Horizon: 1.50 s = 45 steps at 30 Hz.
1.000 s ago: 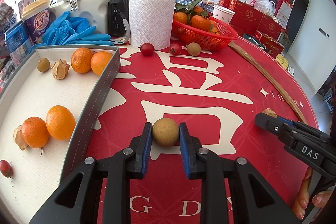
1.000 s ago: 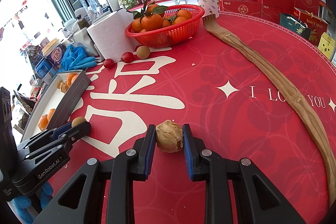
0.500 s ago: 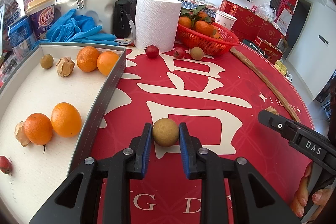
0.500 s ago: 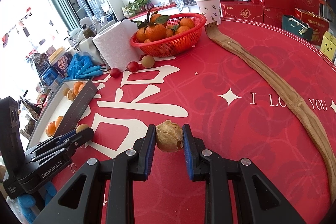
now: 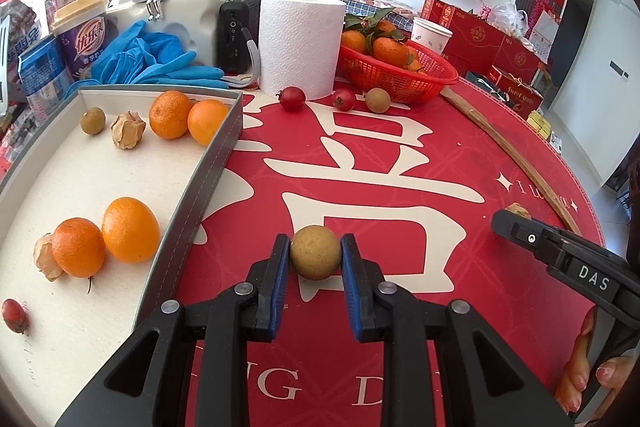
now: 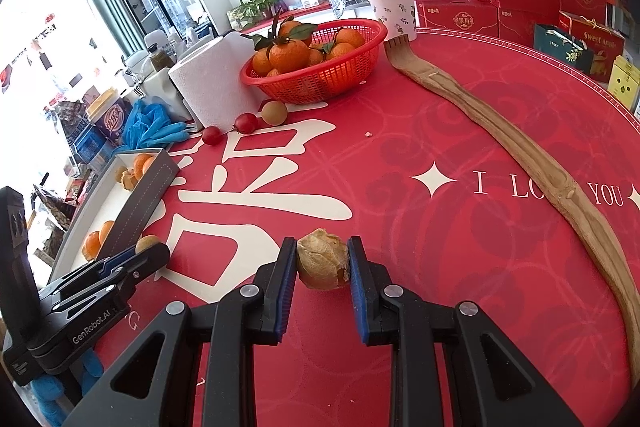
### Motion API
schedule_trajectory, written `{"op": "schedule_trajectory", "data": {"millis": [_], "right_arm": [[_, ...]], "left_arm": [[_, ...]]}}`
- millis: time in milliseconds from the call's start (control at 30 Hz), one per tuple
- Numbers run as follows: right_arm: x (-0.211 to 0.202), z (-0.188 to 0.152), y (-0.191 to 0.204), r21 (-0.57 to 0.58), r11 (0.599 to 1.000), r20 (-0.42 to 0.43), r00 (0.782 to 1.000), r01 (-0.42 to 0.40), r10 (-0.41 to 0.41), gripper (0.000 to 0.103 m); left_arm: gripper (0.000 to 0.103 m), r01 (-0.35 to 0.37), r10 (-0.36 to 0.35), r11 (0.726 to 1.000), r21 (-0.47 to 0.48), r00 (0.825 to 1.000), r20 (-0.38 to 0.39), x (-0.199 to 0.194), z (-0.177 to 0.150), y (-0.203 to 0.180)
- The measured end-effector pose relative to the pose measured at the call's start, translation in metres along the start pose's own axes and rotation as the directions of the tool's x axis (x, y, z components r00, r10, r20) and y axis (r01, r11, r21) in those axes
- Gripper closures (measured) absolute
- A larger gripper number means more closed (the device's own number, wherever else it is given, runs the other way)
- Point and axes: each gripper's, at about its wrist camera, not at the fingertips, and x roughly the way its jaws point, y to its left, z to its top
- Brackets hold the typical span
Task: Organize fruits
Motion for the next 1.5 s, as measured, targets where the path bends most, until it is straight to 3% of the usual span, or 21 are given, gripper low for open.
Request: {"op": "schedule_trajectory", "data": {"millis": [367,667,933,1067,1267,1500], "right_arm": [[0.003,-0.001,-0.004,0.010,1.000,-0.009,1.000,0.010,-0.010,0.077],[0.002,-0.003,-0.004,0.018,1.000,0.007,1.000,0.014,-0.014,0.077],[0.005,-0.003,0.014,-0.018,0.997,-0.010,0.998,0.070,-0.070,0.077],[0.012,0.001,0.039,-0.046,0.998,-0.034,0.998,0.052,-0.054,0.077],[0.018,0.013,0.102,-0.145,0.989,-0.038,0.999,-0.011,0.005,0.077],[0.033,0.017,0.183,-0.258,0.961,-0.070,0.994,-0.099,0.083,0.077]], "left_arm": [[0.076,-0.004,0.004,1.000,0.000,1.000,0.002,0.000,0.000,0.000],[0.076,0.019,-0.019,1.000,-0.004,0.998,0.061,-0.021,0.005,0.002],[0.075,0.001,0.010,0.997,-0.078,0.990,0.143,-0.054,0.009,0.034],[0.075,-0.010,0.036,0.989,-0.148,0.985,0.170,-0.065,0.010,0.061],[0.075,-0.076,0.135,0.962,-0.264,0.967,0.215,-0.083,0.008,0.108],[0.076,-0.087,0.165,0.904,-0.418,0.974,0.154,-0.081,-0.004,0.159]]}}
